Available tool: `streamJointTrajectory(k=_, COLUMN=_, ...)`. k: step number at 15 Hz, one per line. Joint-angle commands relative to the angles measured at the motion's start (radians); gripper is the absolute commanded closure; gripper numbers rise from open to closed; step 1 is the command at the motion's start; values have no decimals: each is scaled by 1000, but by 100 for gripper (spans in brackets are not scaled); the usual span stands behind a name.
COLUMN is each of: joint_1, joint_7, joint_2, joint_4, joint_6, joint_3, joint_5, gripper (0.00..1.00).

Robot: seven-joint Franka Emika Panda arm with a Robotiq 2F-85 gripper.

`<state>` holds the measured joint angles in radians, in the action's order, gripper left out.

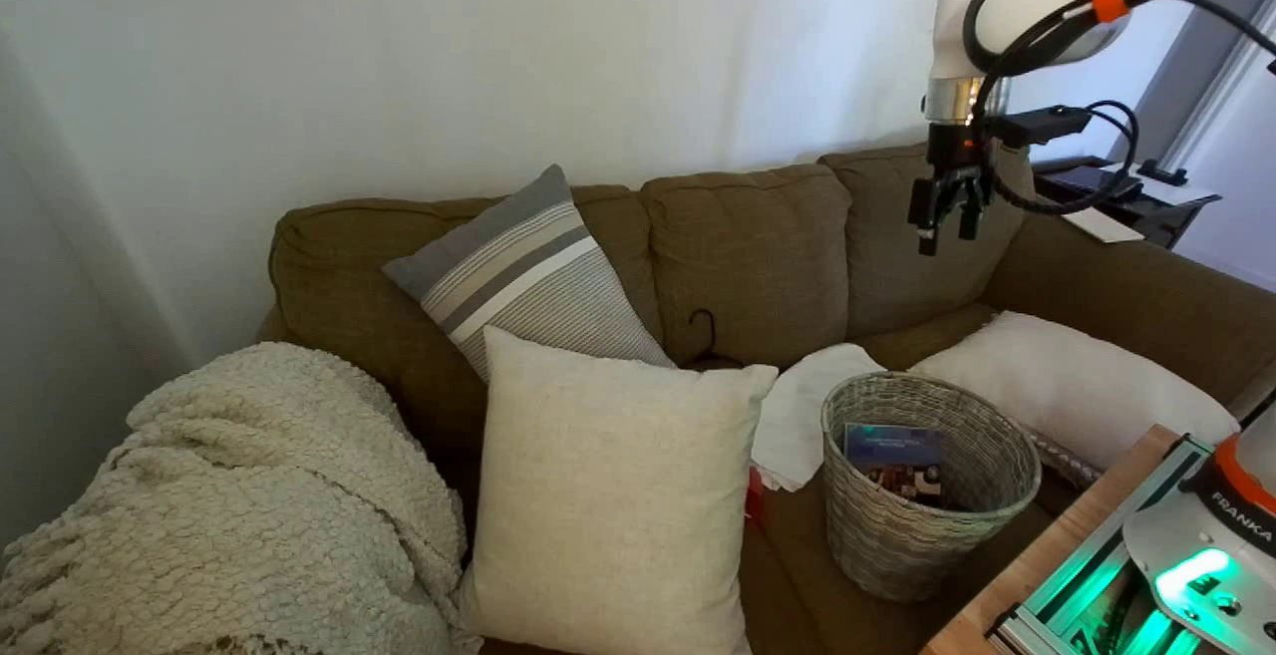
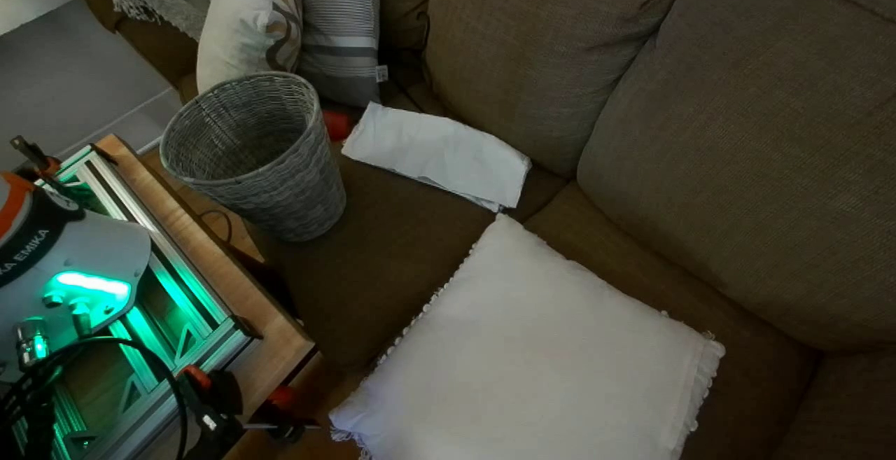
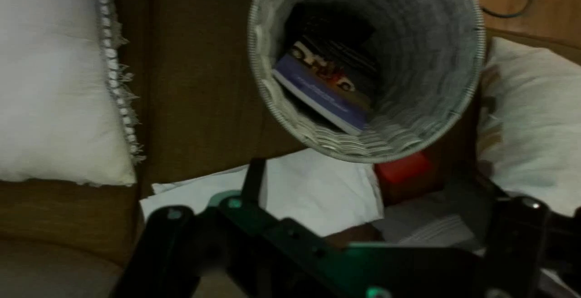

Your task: Put the white folded cloth in the basket

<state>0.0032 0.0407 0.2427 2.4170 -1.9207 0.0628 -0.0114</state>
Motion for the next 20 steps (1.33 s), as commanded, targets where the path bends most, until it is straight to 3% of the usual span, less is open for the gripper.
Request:
streamJointTrajectory(k=1, joint_1=-19, joint_7=38, joint_2=-125, joint_4=-91, joint_6=42, joint_3=6, joint_5=-211, gripper=0)
streamJointTrajectory(k=2, joint_1=-4, joint_7=11, joint_2=-68, joint_4=-35, joint_6=4, joint_3=-11, joint_5=-126, gripper=0)
streamJointTrajectory(k=4, joint_1=-5, joint_7=20, joint_2=-114, joint_4=-67, joint_6=7, joint_3=-11, joint_5=-180, gripper=0)
streamJointTrajectory(k=16, joint_1=-11, joint_7=66, joint_2=-156, joint_4=-81, joint_6=5, joint_3=-10, joint_5=-242, gripper=0)
streamJointTrajectory(k=20, joint_1=-47, joint_7=-60, joint_2=-350, joint_4=-110, joint_6=-210, joint_3=-72, joint_5=-273, gripper=0)
